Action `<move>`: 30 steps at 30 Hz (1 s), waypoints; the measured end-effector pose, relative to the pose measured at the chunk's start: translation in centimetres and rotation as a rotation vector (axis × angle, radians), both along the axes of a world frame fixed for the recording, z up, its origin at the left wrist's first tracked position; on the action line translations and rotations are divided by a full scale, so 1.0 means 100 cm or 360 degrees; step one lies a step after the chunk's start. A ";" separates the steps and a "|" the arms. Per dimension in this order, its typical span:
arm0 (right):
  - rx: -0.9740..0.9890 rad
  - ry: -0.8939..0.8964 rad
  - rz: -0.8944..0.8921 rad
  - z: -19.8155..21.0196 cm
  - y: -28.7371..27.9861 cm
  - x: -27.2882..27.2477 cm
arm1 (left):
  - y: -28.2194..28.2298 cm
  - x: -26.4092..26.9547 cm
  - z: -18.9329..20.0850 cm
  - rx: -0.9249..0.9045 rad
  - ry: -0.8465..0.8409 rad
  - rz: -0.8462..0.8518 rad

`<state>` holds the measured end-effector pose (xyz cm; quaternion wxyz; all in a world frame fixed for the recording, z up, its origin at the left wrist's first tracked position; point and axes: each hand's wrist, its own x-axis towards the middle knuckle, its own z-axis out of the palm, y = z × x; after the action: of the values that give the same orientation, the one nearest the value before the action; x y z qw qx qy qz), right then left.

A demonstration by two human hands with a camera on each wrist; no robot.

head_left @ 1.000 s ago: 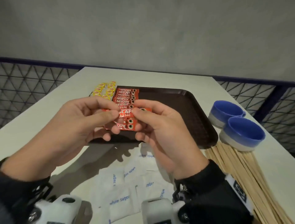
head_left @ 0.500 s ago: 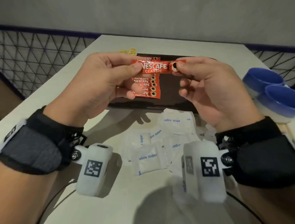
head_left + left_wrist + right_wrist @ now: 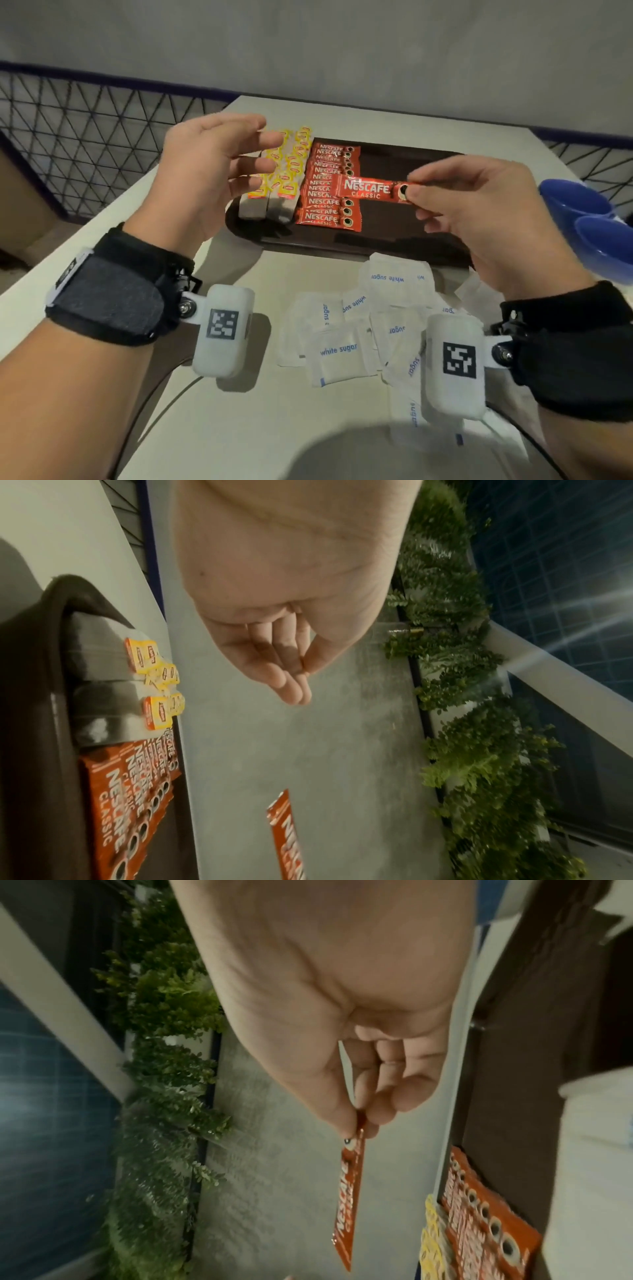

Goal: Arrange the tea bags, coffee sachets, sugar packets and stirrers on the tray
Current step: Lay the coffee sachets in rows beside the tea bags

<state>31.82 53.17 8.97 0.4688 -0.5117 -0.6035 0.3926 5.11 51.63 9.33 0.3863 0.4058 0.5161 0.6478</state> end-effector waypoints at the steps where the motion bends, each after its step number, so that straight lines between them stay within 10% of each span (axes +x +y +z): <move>1: -0.0007 -0.0074 0.0007 0.002 0.000 0.001 | 0.000 -0.003 0.001 0.0012 -0.0037 0.0031; 17: -0.0458 -0.1319 0.0578 0.003 0.062 -0.059 | 0.005 -0.021 0.005 0.0012 -0.0296 0.0141; 30: 0.0156 -0.1925 0.0855 0.015 0.066 -0.090 | 0.005 -0.021 0.007 0.0046 -0.0300 0.0100</move>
<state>22.87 59.74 10.43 -0.0442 -0.4518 -0.8840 0.1115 3.00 52.13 10.01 0.4068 0.3321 0.4806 0.7023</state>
